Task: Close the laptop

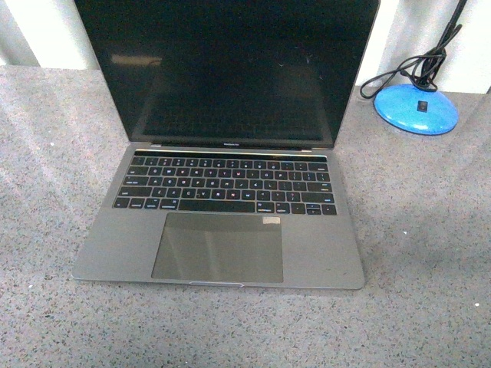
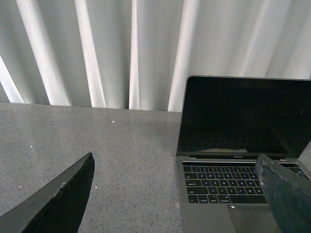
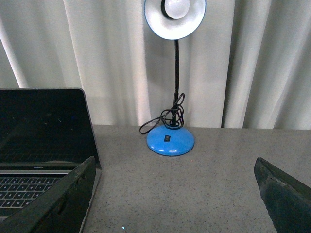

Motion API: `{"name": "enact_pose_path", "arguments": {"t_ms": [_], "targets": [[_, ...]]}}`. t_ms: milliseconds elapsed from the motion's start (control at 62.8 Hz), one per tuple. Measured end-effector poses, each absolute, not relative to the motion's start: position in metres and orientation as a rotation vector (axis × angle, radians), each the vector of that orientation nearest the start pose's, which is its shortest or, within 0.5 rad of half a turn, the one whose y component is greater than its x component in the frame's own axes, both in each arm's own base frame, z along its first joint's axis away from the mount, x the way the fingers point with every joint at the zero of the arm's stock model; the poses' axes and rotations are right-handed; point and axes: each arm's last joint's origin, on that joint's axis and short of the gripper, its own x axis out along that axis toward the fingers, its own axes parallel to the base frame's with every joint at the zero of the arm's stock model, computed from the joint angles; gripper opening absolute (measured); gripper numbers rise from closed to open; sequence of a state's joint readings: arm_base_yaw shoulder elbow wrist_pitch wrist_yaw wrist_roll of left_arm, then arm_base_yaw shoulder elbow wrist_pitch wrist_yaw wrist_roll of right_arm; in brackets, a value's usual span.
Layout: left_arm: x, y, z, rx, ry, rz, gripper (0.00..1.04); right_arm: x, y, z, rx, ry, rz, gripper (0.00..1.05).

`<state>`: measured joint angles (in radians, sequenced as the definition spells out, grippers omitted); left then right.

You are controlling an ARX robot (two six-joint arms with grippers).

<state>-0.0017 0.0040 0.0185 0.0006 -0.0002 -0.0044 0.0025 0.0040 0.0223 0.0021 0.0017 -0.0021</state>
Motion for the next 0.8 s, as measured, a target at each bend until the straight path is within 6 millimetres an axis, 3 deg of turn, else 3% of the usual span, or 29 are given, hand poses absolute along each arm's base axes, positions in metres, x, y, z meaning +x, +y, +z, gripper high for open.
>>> {"name": "enact_pose_path", "arguments": {"t_ms": [796], "targets": [[0.0968,-0.0002,0.1696,-0.004,-0.015,-0.002,0.98,0.0966,0.0002,0.1709,-0.002,-0.020,0.001,0.95]]}}
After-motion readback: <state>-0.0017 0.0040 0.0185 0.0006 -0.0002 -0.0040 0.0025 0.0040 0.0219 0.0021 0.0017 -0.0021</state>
